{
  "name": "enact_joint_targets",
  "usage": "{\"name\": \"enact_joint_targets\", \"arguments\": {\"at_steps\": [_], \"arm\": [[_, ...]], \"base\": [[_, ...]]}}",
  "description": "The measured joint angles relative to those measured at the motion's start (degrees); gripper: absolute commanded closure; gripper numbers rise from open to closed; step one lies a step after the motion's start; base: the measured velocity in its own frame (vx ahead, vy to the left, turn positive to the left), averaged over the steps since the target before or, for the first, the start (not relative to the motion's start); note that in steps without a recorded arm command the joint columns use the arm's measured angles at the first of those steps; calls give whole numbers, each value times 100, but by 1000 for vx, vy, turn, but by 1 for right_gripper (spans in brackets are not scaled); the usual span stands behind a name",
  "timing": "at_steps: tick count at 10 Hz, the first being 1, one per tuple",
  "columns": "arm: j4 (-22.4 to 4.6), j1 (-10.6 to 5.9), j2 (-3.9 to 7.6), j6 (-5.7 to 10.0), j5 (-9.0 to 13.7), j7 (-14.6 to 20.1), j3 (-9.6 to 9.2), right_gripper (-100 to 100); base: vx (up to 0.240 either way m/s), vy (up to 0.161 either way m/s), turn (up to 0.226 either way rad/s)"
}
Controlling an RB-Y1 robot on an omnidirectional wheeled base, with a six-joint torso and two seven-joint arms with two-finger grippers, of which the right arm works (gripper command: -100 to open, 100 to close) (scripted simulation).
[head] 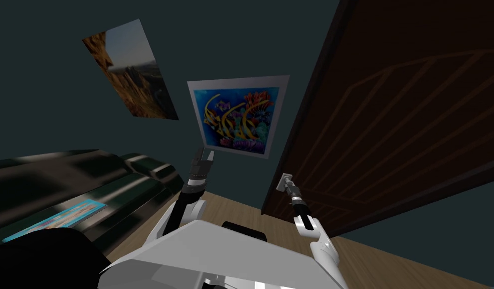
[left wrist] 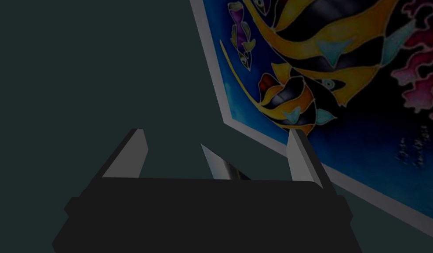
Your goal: Pull the door open
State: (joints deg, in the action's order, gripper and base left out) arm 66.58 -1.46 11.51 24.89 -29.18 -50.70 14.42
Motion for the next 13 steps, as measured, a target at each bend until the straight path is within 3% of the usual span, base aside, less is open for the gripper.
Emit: {"name": "enact_joint_targets", "arguments": {"at_steps": [4,13], "arm": [[-58,-43,21,-5,175,320,-22,100],[-260,-207,87,20,893,1575,-136,100]], "base": [[-32,-26,50],[-47,-30,57]]}}
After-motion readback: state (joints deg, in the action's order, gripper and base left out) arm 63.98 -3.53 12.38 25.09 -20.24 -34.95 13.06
